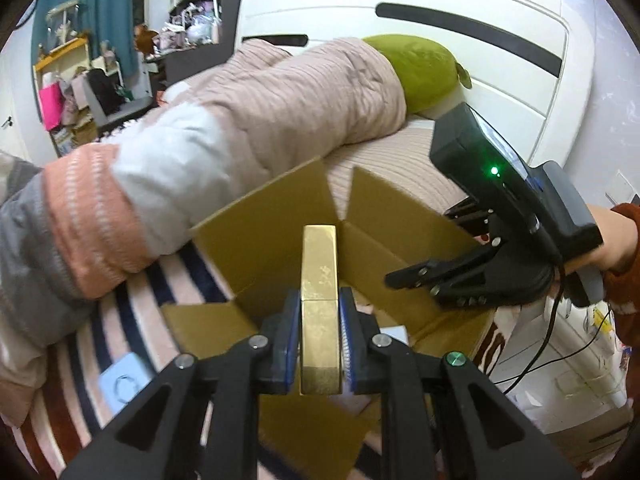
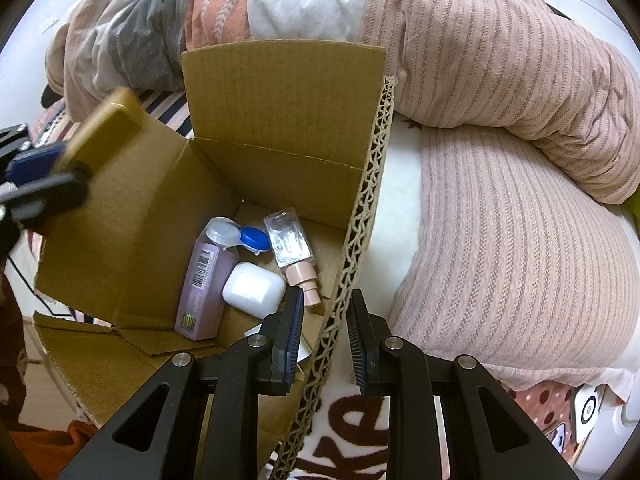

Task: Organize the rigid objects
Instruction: 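Lower the gold bar into the cardboard box and release it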

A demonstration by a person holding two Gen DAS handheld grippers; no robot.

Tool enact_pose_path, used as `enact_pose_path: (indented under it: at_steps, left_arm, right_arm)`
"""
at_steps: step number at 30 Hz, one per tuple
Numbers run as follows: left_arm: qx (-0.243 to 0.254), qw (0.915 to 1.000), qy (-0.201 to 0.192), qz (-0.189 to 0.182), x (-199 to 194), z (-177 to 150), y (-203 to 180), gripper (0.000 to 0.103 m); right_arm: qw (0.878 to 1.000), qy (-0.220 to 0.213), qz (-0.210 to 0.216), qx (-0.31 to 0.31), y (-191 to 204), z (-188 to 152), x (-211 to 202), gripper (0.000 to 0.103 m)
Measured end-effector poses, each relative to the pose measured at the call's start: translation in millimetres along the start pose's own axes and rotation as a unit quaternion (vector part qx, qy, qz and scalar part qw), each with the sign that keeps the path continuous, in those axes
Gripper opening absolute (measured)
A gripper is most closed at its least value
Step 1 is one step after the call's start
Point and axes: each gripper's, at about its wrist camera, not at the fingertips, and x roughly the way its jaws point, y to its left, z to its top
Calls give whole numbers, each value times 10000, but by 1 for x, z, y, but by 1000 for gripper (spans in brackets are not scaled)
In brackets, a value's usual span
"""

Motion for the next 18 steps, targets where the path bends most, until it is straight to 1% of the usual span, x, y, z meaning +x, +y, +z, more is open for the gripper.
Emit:
enact_pose_path:
  at_steps: [5,9,11,13,14,15,16,18]
  left_arm:
    - [44,9999,81,-143,18,5,-13,15]
    - [88,9998,120,-94,23,5,-18,15]
    - [96,9999,43,-56,20,4,-17,17]
    - [40,10000,-15,-76,14,4,-15,25]
    - [16,10000,-48,-61,11,4,-14,31]
    - [30,10000,-87,-5,8,3,-14,38]
    - [54,9999,-114,56,5,3,-14,41]
    - [92,9996,-194,174,-2,0,-13,58]
  right_arm:
    - [10000,8,16,-12,-1,1,0,20]
    - [10000,8,17,-12,-1,1,0,20]
    - [10000,9,16,-11,-1,0,0,20]
    - [10000,8,15,-13,-1,0,0,20]
    - [10000,8,15,-16,-1,0,0,20]
    - [10000,14,20,-20,-1,0,1,19]
    - [10000,-1,21,-17,0,0,1,20]
    - [10000,-1,18,-13,0,0,2,20]
